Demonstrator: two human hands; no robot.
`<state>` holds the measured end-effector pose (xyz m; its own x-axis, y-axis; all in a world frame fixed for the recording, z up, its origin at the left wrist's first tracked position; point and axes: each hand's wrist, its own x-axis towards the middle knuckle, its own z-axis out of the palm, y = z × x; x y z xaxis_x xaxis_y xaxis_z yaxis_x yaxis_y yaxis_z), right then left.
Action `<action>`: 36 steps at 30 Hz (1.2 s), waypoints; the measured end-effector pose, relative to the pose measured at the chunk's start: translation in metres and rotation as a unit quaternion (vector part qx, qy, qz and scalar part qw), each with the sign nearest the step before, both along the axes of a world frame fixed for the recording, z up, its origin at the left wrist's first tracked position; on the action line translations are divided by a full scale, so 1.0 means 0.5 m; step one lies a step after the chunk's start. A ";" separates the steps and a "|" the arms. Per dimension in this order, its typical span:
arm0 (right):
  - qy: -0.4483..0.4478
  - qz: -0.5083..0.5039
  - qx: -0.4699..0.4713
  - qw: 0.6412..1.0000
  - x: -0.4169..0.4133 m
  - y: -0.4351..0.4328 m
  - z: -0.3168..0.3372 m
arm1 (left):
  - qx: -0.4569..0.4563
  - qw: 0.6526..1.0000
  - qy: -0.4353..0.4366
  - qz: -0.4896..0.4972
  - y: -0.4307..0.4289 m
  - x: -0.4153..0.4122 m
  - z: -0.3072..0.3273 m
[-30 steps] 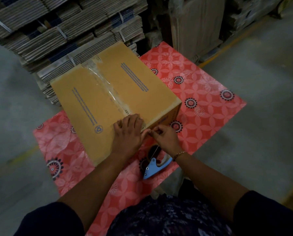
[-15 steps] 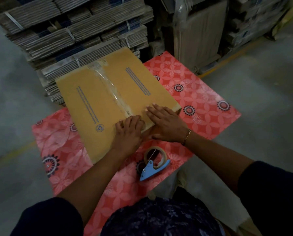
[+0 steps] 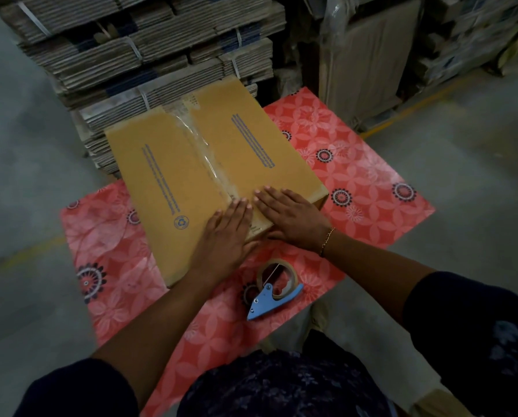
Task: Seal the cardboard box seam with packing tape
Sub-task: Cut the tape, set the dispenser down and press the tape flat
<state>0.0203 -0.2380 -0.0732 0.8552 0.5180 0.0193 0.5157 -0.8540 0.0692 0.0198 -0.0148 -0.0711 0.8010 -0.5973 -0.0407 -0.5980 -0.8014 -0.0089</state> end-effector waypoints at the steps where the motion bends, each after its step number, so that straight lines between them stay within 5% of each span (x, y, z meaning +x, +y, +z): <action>1: -0.002 0.003 -0.005 1.000 0.001 -0.002 0.000 | 0.000 1.000 0.005 0.000 -0.001 0.001 0.002; 18: 0.048 0.030 0.011 0.998 0.016 -0.009 0.028 | -0.046 0.999 0.016 0.007 0.000 -0.006 0.008; 29: 0.052 0.047 -0.016 0.997 0.013 -0.018 0.025 | -0.001 0.994 0.107 -0.018 0.002 0.009 0.032; 36: 0.038 0.018 -0.018 0.999 0.009 0.001 0.037 | -0.008 1.000 -0.008 0.028 -0.010 -0.017 0.003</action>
